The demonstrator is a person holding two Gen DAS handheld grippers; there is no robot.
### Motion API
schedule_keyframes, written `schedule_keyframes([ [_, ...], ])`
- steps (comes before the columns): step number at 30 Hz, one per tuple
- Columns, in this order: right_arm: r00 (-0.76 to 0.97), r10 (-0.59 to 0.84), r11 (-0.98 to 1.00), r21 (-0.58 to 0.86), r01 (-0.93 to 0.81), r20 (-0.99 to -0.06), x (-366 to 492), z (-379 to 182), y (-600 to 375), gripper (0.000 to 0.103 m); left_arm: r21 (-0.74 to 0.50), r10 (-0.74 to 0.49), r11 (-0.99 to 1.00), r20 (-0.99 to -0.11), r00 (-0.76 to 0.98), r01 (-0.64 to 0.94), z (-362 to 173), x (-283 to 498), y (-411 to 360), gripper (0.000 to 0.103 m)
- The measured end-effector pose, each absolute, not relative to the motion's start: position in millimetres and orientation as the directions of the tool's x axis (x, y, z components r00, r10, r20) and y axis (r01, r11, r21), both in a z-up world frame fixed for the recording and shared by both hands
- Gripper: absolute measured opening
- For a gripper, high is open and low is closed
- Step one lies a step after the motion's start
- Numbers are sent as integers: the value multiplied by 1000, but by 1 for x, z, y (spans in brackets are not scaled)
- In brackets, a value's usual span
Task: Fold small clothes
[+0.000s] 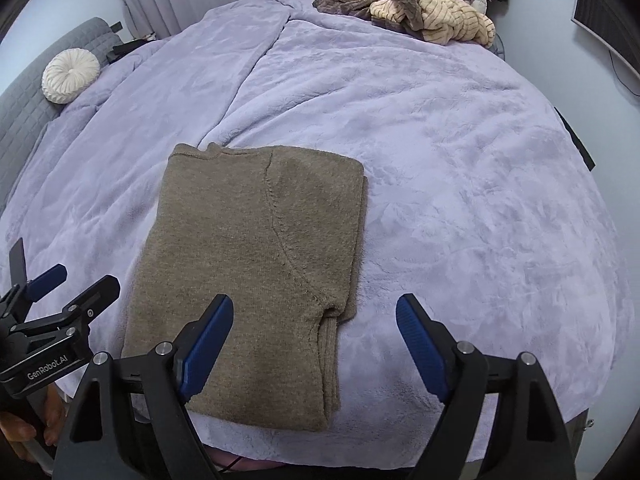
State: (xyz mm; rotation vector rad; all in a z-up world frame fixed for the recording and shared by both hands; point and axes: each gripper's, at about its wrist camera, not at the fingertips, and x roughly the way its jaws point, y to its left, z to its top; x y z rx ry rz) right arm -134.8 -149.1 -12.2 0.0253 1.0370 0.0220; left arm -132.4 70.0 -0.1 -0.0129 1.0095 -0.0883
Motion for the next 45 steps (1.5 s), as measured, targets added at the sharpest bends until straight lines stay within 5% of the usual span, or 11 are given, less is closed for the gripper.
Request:
schedule_keyframes([
  [1,507,28,1000,29,-5,-862,-135,-13,-148,103,-52,-80,996,-844,530,68,0,-133,70,102],
  [45,502,28,999,38,8,-865,-136,-18,-143,103,6,-20,999,-867,498,51,-6,-137,62,102],
])
